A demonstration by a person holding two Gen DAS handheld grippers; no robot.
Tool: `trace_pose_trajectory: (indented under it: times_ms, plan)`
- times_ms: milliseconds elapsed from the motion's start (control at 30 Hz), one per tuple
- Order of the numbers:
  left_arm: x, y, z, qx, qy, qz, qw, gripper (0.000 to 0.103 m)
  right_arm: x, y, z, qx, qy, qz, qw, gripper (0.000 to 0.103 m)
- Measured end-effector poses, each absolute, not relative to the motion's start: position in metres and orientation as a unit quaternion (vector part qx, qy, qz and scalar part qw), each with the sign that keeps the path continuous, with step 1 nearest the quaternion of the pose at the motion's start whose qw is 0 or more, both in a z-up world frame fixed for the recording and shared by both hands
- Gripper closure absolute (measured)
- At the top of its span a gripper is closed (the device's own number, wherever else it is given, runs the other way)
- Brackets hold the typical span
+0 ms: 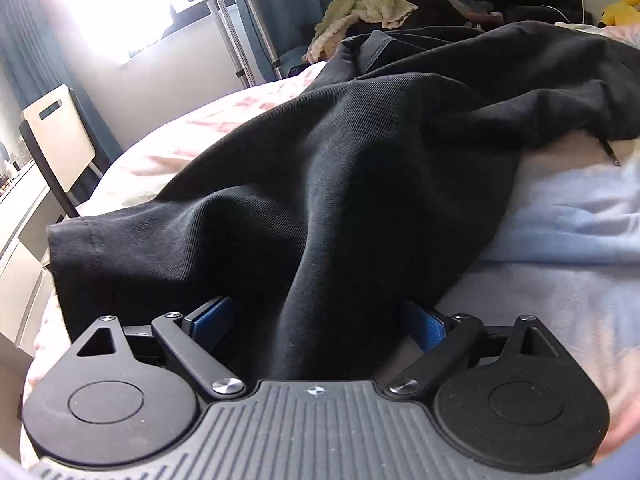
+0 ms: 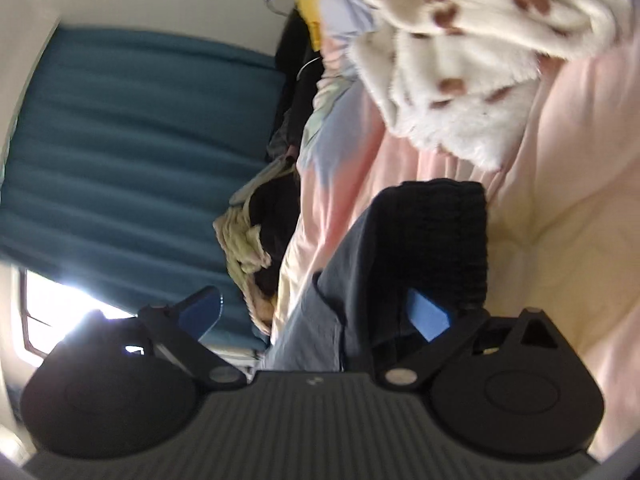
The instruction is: Fold clothes
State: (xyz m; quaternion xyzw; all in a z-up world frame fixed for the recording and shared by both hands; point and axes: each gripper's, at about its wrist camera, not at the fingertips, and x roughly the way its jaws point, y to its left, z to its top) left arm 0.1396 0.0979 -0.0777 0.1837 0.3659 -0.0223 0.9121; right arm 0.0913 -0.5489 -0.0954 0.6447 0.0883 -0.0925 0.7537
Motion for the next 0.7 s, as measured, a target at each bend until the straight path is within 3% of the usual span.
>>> trace_pose_trajectory:
  times_ms: [33, 67, 167, 300, 400, 433, 467, 533, 700]
  plan:
    - [0.141, 0.099, -0.077, 0.182, 0.36, -0.011, 0.915, 0.009, 0.095, -0.554, -0.099, 0.651, 0.082, -0.084, 0.75, 0.017]
    - [0.143, 0.1, -0.075, 0.181, 0.352, 0.001, 0.918, 0.013, 0.098, -0.558, -0.102, 0.656, 0.073, -0.069, 0.748, 0.038]
    - [0.149, 0.104, -0.074, 0.169, 0.339, 0.032, 0.925, 0.016, 0.108, -0.562, -0.106, 0.657, 0.055, -0.038, 0.751, 0.042]
    - [0.148, 0.099, -0.078, 0.192, 0.316, 0.04, 0.928, 0.025, 0.118, -0.563, -0.119, 0.631, 0.097, -0.08, 0.766, 0.046]
    - [0.145, 0.097, -0.074, 0.193, 0.299, 0.035, 0.934, 0.052, 0.121, -0.566, -0.136, 0.621, 0.092, -0.087, 0.773, 0.06]
    - [0.144, 0.097, -0.072, 0.187, 0.298, 0.032, 0.936, 0.063, 0.121, -0.567, -0.142, 0.617, 0.084, -0.087, 0.777, 0.076]
    - [0.144, 0.097, -0.069, 0.181, 0.296, 0.03, 0.937, 0.074, 0.119, -0.569, -0.149, 0.621, 0.077, -0.088, 0.775, 0.099]
    - [0.138, 0.099, -0.061, 0.163, 0.285, 0.026, 0.944, 0.085, 0.114, -0.573, -0.164, 0.646, 0.063, -0.088, 0.756, 0.099]
    - [0.112, 0.117, -0.023, 0.08, 0.217, 0.031, 0.972, 0.093, 0.104, -0.557, -0.124, 0.581, 0.033, -0.094, 0.808, 0.1]
